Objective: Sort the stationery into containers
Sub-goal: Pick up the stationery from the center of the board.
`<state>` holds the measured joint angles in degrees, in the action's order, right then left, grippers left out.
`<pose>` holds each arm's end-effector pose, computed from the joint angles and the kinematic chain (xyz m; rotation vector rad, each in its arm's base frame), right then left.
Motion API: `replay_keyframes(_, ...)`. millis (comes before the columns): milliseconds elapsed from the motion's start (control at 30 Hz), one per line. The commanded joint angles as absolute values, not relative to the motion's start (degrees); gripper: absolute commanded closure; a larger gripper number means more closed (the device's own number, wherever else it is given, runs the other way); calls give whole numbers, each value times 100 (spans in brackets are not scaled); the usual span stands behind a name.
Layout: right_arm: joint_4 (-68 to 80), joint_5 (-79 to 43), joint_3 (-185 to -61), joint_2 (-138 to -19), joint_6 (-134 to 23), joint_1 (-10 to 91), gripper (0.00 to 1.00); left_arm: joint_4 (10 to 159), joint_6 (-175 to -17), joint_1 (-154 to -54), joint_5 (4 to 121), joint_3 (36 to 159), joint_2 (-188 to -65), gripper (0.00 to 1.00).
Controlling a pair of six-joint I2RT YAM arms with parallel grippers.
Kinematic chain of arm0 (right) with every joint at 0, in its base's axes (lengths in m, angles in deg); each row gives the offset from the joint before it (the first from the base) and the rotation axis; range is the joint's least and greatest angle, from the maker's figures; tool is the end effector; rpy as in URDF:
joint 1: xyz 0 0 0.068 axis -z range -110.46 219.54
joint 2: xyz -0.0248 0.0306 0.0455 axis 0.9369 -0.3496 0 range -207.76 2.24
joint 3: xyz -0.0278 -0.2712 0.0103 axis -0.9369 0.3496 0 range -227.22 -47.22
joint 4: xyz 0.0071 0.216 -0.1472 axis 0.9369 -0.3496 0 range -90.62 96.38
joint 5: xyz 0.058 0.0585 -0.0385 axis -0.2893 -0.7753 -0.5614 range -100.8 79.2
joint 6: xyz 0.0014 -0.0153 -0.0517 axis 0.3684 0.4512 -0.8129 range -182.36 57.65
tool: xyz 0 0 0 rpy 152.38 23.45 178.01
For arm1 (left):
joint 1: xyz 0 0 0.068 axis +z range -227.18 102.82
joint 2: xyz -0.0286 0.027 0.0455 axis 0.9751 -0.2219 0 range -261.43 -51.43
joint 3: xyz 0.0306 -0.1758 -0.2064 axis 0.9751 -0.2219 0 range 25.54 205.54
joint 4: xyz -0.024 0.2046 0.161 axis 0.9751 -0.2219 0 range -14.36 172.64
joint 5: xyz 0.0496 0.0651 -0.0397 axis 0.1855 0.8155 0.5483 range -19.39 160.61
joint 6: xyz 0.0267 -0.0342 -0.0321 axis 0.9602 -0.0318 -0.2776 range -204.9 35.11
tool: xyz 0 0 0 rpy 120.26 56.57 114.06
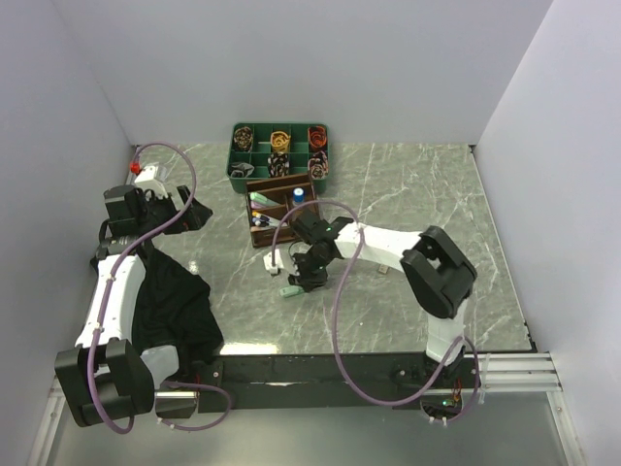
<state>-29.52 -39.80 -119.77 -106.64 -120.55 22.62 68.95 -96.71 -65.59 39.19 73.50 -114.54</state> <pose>0.2403 0.2825 0.1663 -2.2207 1.5625 0.6566 0.2430 0.0308 0.2925 -0.0807 2.0397 -0.5689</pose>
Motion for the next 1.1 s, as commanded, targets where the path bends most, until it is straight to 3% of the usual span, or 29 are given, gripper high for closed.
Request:
replay_keyframes(0, -2193, -3850, -11964, -9761, -9781, 2366, 95, 7332, -9782, -6532, 3897, 7449, -11322, 0)
replay_keyframes(100, -1947, -3709, -11929, -9506, -8217, 2506, 100, 7394, -9790, -6532, 3906, 7502, -11348, 1)
replay_keyframes(333, -1630, -3049, -11630, -9232, -5299, 2744, 100, 7421, -9913, -6540, 3906, 7519, -11287, 1)
replay_keyframes(533, -1700, -2241, -11788, -9504, -4304, 2884, 100, 7254, -9790, -6540, 3985, 7563, -11243, 1)
replay_keyframes(1067, -1428, -2170, -12561, -10674, -3590, 3306, 100, 7166, -9702, -6426, 4038, 7546, -11418, 0)
